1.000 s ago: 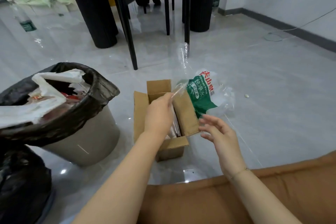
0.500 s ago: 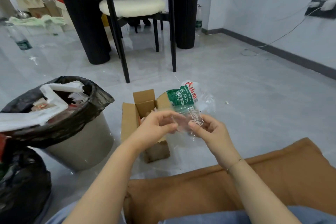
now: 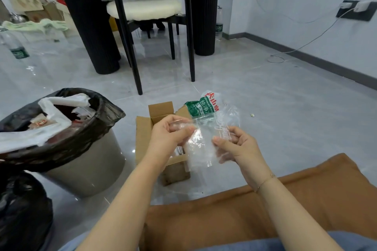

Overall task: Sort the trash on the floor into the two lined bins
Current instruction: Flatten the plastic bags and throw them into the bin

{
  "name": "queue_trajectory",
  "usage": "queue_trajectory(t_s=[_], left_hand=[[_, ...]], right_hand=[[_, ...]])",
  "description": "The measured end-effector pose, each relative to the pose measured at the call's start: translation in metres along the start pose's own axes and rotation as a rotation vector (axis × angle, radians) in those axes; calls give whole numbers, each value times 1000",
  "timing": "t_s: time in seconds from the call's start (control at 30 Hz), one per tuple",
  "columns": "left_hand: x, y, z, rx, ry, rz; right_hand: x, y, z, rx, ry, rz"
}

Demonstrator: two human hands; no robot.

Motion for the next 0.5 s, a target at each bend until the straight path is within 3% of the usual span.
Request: queue_trajectory(t_s=[0.1, 0.23, 0.33, 0.43, 0.5], left_hand=[[0, -1, -2, -11, -89, -12], [-6, 3, -6, 73, -387, -352], [-12, 12, -10, 150, -378, -498], [-19, 12, -12, 142, -256, -466], [-20, 8, -10, 113, -169, -332]], right_hand=[[1, -3, 5, -6, 87, 45], [6, -4, -3, -21, 177, -4], [-1, 2, -6, -64, 237, -142], [2, 2, -6, -42, 169, -69], [5, 1, -4, -33, 54, -18]])
Point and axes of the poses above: each hand's wrist, its own y-axis away from the middle knuckle, its own x-axis out of the back of the hand, z = x × y, the point moved 8 cm from there along -y, towards the middle knuckle, and after that the axes turned 14 degrees about -x, right-handed, at the moved point
